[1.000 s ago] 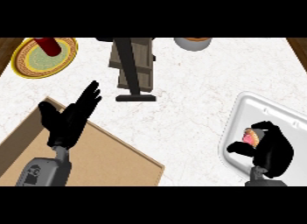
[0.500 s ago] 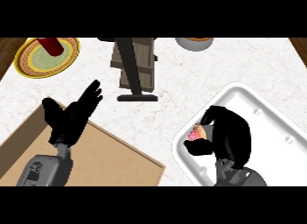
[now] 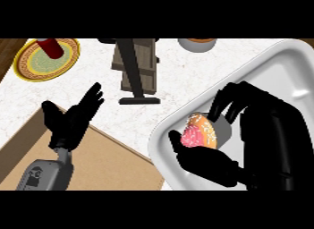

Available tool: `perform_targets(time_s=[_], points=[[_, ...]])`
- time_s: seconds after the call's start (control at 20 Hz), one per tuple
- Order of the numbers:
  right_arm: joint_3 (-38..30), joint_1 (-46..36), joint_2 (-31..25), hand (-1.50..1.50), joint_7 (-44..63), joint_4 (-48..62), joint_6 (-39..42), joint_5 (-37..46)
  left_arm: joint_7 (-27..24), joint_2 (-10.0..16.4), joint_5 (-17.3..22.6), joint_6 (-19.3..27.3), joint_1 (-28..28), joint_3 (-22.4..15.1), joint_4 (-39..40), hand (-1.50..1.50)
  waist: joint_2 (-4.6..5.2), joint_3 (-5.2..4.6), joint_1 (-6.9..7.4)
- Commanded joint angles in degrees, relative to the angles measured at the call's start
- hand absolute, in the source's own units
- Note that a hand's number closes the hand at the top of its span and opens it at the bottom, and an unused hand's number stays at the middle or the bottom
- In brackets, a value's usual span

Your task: Pick the cupcake from the tray and place it in the tiered basket

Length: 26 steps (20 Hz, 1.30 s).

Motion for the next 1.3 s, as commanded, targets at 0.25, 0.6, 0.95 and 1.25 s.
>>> perform_targets(time_s=[0.25, 0.6, 0.95, 1.25], points=[[-9.74, -25.61, 0.51, 1.5, 12.4, 2.73, 15.48, -3.29, -0.98, 0.37, 0.68, -0.93, 1.35, 0.77, 0.49, 0.0, -0.1, -0.11, -0.01], [-19.73, -41.95, 0.51, 1.5, 9.4, 19.57, 18.29, -5.66, -0.7, 0.47, 0.71, -1.9, 2.32, -0.24, -1.63, 0.0, -0.01, -0.03, 1.52], [-30.51, -59.26, 0.22, 1.5, 5.99, 40.9, 15.66, -4.48, -1.34, 0.07, -0.04, -1.83, -0.75, -0.2, 0.6, 0.0, 1.07, -0.04, 2.07], [-35.72, -67.27, -0.19, 1.5, 1.65, 58.97, 6.63, -0.36, 0.05, -0.69, -0.08, -1.37, -1.92, -0.65, -0.75, 0.0, 1.64, 0.06, 3.0]])
